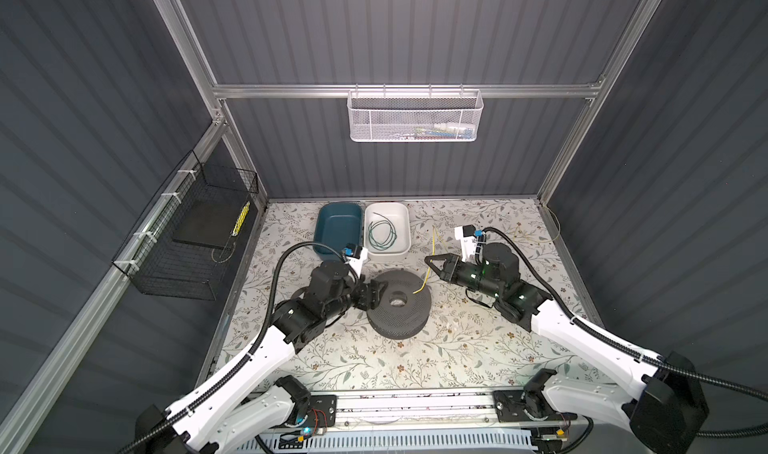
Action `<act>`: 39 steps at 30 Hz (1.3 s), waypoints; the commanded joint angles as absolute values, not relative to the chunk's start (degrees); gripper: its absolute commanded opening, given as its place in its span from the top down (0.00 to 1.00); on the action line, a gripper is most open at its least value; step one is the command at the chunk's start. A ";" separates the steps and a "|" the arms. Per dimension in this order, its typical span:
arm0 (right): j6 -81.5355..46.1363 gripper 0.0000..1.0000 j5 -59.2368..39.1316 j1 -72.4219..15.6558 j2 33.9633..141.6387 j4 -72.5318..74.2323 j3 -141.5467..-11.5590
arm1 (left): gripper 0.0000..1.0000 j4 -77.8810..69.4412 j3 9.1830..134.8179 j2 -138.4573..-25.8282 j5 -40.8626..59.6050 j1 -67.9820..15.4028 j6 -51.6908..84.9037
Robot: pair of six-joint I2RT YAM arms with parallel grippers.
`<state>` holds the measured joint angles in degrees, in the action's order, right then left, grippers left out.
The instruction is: Wrap the cables
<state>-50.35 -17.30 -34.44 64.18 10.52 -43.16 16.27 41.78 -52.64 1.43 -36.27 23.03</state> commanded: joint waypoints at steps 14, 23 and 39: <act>-49.93 1.00 -18.25 -31.28 58.71 9.50 -38.64 | 0.38 -17.84 21.39 -66.42 24.43 -26.72 47.32; -50.23 1.00 -18.64 -31.29 58.76 9.14 -39.25 | 0.68 -31.55 15.71 -68.70 24.66 -26.53 50.99; -49.61 1.00 -17.58 -30.77 56.42 7.73 -41.44 | 1.00 23.49 47.39 -58.82 2.63 -27.87 32.51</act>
